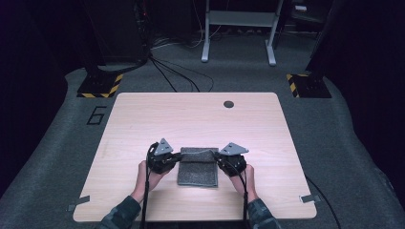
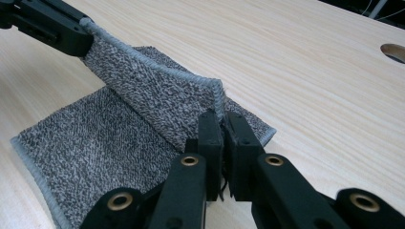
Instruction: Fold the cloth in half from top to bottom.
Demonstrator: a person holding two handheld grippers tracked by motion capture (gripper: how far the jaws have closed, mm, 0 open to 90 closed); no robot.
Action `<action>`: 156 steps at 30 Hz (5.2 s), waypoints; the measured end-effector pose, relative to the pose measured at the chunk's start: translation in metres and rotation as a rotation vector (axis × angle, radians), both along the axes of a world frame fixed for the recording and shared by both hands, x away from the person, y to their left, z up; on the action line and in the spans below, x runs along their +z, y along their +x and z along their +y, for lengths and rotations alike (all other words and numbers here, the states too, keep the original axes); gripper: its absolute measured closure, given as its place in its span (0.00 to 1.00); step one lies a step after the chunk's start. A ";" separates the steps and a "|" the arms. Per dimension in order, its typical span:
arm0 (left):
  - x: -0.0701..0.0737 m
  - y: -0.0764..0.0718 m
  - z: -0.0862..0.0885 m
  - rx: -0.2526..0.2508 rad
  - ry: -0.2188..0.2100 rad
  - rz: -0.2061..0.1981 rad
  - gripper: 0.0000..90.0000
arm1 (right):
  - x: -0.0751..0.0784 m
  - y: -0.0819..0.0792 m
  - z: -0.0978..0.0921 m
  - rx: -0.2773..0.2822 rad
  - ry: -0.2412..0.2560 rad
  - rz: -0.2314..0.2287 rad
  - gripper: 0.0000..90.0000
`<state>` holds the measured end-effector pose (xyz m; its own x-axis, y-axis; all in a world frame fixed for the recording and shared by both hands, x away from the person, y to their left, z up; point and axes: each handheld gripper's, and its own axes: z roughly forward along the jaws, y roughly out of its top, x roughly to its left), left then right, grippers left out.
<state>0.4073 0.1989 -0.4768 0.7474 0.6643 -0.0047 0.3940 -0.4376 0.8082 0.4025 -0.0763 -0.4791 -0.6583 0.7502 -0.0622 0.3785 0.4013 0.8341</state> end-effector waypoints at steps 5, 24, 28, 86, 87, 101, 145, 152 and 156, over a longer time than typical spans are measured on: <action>-0.003 -0.007 0.001 0.000 -0.003 -0.001 0.94 | -0.001 -0.008 -0.001 0.012 -0.007 0.000 0.96; 0.041 0.031 0.006 0.064 -0.027 -0.091 0.94 | 0.048 0.021 0.005 0.025 -0.025 -0.129 0.96; 0.055 0.043 0.008 0.080 -0.027 -0.113 0.95 | 0.063 0.032 0.009 0.025 -0.031 -0.161 0.96; -0.018 -0.004 0.005 -0.034 0.014 0.090 0.74 | -0.020 -0.014 0.000 0.109 -0.110 -0.003 0.80; -0.017 -0.007 0.006 -0.034 0.017 0.098 0.68 | -0.020 -0.015 -0.002 0.114 -0.090 0.029 0.75; 0.003 0.022 0.005 0.116 0.030 0.101 0.36 | -0.003 0.003 -0.011 -0.024 0.070 0.164 0.40; -0.024 -0.030 0.067 0.362 0.071 0.061 0.06 | -0.027 -0.016 -0.096 -0.205 0.014 0.151 0.04; -0.036 -0.032 0.082 0.416 0.062 0.095 0.06 | -0.025 -0.031 -0.110 -0.194 0.115 0.191 0.04; -0.032 -0.034 0.061 0.363 0.066 0.088 0.06 | -0.022 -0.033 -0.095 -0.166 0.059 0.200 0.07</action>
